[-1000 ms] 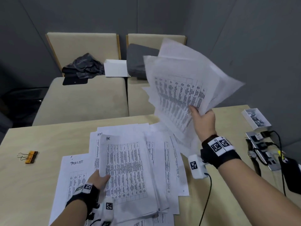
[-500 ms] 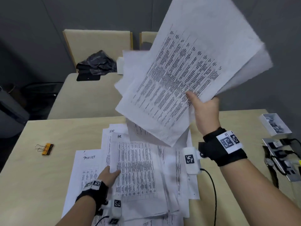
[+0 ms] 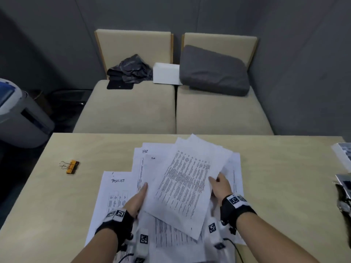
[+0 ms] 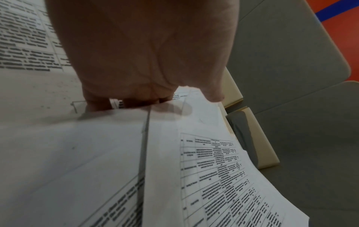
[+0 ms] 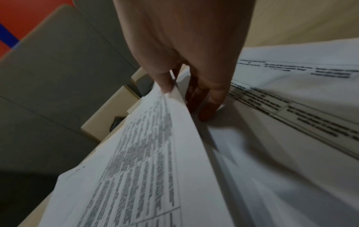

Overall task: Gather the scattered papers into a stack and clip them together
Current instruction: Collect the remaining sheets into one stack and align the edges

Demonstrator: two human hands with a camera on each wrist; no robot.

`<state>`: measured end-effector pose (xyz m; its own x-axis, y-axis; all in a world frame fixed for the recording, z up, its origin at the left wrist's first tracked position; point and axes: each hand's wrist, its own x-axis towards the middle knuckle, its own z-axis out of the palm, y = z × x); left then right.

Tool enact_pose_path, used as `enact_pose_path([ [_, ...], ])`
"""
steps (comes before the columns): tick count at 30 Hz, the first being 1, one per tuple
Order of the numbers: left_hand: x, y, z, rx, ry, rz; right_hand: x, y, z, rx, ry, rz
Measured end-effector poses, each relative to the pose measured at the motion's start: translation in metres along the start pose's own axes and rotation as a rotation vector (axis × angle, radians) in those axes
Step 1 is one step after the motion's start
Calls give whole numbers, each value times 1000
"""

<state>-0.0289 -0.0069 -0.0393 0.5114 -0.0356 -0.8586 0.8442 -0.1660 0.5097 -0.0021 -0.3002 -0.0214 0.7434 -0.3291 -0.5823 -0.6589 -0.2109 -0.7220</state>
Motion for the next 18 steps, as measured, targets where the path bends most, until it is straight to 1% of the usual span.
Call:
enact_pose_path([
  [2,19,-10,-7,95,43,17,7,9,-4,4,42,24],
  [4,57,-31,-17,171,59,22,9,12,-13,48,89,13],
  [6,76,-40,-21,207,50,1,12,15,-23,77,57,8],
  [7,73,-39,-22,196,40,3,12,16,-28,91,30,7],
  [9,85,-44,-22,191,42,13,12,19,-36,74,-33,1],
  [11,55,-26,-12,180,53,24,7,23,-38,10,-116,6],
  [12,35,-13,-5,191,78,44,3,23,-36,-39,-157,-3],
  [13,27,-7,-1,210,106,59,-1,25,-31,-84,-189,-12],
  [16,24,-10,4,185,163,93,-6,32,-10,-237,-211,-80],
  [18,29,-15,5,177,158,107,-12,31,4,-324,-223,-116],
])
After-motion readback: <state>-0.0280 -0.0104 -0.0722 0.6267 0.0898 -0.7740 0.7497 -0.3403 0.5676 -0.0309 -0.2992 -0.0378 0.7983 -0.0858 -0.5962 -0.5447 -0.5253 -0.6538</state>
